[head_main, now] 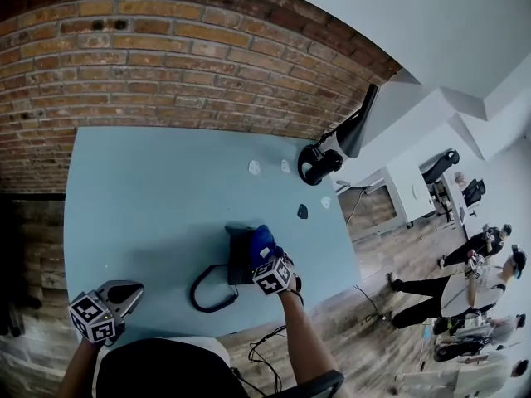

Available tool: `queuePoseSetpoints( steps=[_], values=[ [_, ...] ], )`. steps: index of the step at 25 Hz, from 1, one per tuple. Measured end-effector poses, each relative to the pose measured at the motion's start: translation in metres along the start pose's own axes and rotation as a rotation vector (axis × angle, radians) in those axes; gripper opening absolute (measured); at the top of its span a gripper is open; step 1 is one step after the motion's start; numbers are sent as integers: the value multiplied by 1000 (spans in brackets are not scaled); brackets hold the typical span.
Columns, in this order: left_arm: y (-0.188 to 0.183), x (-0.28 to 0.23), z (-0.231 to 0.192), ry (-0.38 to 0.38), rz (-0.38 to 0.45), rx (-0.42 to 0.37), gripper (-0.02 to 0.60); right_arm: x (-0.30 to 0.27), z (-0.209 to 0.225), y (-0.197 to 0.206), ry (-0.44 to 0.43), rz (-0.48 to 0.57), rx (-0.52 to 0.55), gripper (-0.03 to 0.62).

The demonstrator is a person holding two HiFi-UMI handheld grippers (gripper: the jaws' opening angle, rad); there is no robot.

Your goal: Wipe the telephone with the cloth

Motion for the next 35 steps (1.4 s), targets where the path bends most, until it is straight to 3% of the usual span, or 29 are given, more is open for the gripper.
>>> queuePoseSetpoints(
  steps=[10, 35],
  values=[
    [3, -2, 2, 2, -2, 2, 26, 3, -11, 6, 41, 8, -24, 60],
    [12, -8, 7, 15, -21, 4, 26, 12, -49, 29, 18, 11, -49, 60]
  ],
)
Point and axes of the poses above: the fingertips, and each gripper's own axes: x backward along the fingers, z to its right, y out of its underside, the point moved 4 cm from there along x, backward along the fingers
